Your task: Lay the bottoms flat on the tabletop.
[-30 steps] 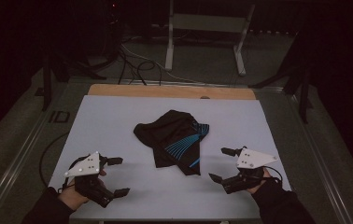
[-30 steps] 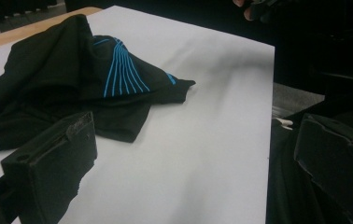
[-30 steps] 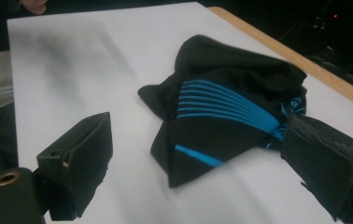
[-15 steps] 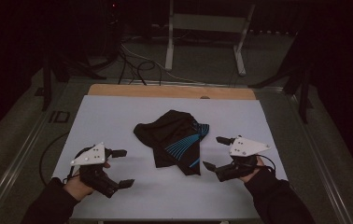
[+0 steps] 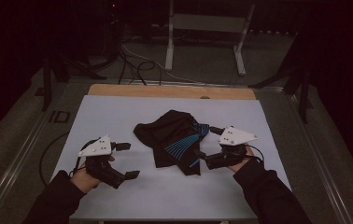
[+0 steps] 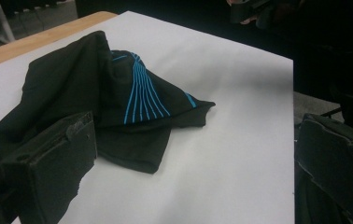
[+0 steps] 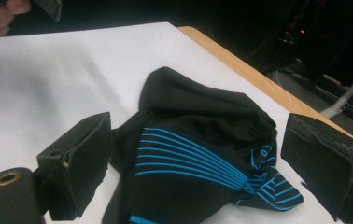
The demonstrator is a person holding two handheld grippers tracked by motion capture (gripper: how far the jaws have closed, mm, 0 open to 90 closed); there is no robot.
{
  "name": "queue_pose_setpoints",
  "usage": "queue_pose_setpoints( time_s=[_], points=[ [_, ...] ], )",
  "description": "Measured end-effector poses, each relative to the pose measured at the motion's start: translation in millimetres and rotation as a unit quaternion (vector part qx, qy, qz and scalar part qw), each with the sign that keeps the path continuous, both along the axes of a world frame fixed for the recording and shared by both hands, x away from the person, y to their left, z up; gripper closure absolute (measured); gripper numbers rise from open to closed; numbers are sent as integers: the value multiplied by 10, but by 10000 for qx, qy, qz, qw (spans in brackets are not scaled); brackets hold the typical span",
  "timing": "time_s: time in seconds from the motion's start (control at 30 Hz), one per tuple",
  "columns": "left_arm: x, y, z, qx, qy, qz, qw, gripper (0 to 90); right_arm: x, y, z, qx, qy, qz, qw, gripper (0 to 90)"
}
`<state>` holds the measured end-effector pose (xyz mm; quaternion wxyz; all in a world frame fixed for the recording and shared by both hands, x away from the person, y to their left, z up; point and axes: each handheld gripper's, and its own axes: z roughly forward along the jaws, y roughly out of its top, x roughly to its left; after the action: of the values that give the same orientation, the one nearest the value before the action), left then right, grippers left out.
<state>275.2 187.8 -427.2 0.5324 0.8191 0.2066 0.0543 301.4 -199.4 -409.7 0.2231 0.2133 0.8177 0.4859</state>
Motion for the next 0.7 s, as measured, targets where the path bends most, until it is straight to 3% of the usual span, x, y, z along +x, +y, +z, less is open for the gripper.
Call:
queue_pose_setpoints(
  time_s=[0.33, 0.53, 0.6, 0.7],
  points=[
    [98, -158, -48, 163, 6, 159, 9997, 1, 118, 130, -145, -3, -2, -441, 9990, 93],
    [154, -285, -81, 316, -33, 292, 9991, 1, 168, 187, -232, 127, -16, -765, 9970, 94],
    [176, -327, -101, 325, -34, 315, 9990, 1, 180, 199, -258, 221, 6, -782, 9967, 94],
    [202, -388, -140, 363, -25, 340, 9988, 1, 186, 222, -286, 154, 20, -849, 9963, 93]
  ],
)
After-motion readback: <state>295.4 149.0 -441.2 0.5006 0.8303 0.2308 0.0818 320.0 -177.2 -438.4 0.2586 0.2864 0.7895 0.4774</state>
